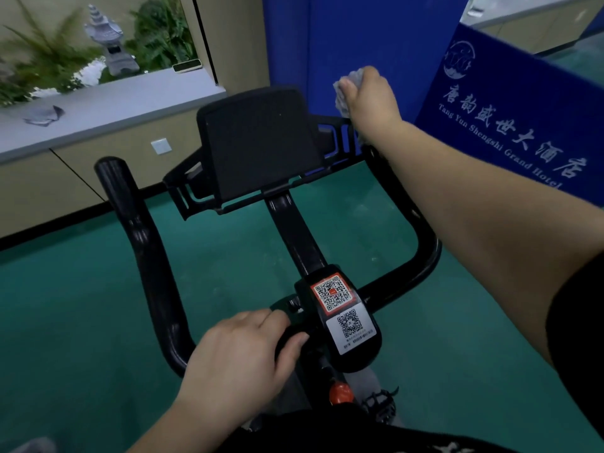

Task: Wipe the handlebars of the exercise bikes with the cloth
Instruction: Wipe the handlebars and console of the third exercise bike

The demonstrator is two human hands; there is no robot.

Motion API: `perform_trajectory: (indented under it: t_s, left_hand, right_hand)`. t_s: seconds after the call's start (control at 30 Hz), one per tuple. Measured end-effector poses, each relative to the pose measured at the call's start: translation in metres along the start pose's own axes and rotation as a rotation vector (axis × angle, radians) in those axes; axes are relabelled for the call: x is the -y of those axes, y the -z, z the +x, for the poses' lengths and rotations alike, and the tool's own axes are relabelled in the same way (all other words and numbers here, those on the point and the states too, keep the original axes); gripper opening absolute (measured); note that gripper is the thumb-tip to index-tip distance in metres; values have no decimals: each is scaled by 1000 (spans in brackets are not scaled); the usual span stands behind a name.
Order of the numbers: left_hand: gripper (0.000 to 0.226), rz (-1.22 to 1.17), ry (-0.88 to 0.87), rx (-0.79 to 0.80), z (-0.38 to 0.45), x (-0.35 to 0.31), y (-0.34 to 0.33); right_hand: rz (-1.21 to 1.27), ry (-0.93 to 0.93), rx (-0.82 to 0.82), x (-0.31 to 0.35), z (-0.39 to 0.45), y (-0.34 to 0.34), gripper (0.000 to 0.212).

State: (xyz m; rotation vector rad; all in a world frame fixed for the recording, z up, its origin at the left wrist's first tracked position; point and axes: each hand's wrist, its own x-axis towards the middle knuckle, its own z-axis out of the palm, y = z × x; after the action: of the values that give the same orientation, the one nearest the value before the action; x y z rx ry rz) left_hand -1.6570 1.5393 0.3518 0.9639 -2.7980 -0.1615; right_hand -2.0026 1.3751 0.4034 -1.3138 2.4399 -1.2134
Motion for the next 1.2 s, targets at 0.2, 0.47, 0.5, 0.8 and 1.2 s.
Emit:
perform_trajectory:
  t_s: [0.2,0.47,0.5,0.8,1.2]
  left_hand:
    - [37,-1,15,-8,-2,0,1]
    - [37,-2,26,-9,-2,-1,2]
    - [37,0,26,-9,-2,-1,2]
    - [37,20,3,-12,-3,-4,0]
    - [37,31,-4,8,-5,-2,2]
  right_hand:
    - [-109,-70,55,-14,-35,5,52]
    - [-483,-136,254,-56,-138,52,49]
    - [-443,-159,235,-60,-150,57,48]
    - [285,-664,-135,-55,-254,52,45]
    - [806,-759,-230,-37,-273,35,48]
